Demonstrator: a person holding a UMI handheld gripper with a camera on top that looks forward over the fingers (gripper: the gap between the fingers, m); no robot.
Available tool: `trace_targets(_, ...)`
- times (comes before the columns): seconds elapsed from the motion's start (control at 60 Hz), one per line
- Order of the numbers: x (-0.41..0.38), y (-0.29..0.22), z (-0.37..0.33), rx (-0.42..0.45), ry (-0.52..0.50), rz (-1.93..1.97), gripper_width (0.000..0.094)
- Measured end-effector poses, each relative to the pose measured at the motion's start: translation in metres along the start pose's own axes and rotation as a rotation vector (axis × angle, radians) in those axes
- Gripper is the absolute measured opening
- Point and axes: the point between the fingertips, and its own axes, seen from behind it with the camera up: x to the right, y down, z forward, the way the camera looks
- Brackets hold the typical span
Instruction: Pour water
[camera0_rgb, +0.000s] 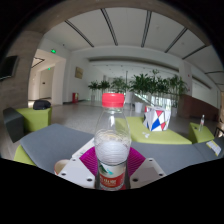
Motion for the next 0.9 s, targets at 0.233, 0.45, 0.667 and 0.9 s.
trace_targets(0.233, 0.001, 0.076, 0.02, -0.084, 0.007, 0.023, 0.0339)
trace_targets(0.45, 0.009, 0.086, 0.017, -0.048, 0.022, 0.065, 0.0424)
trace_targets(0.667, 0.012, 0.099, 0.017, -0.152, 0.016, 0.118, 0.0807)
trace_targets(0.9, 0.018, 0.077, -0.037, -0.151, 0.086, 0.061, 0.0859)
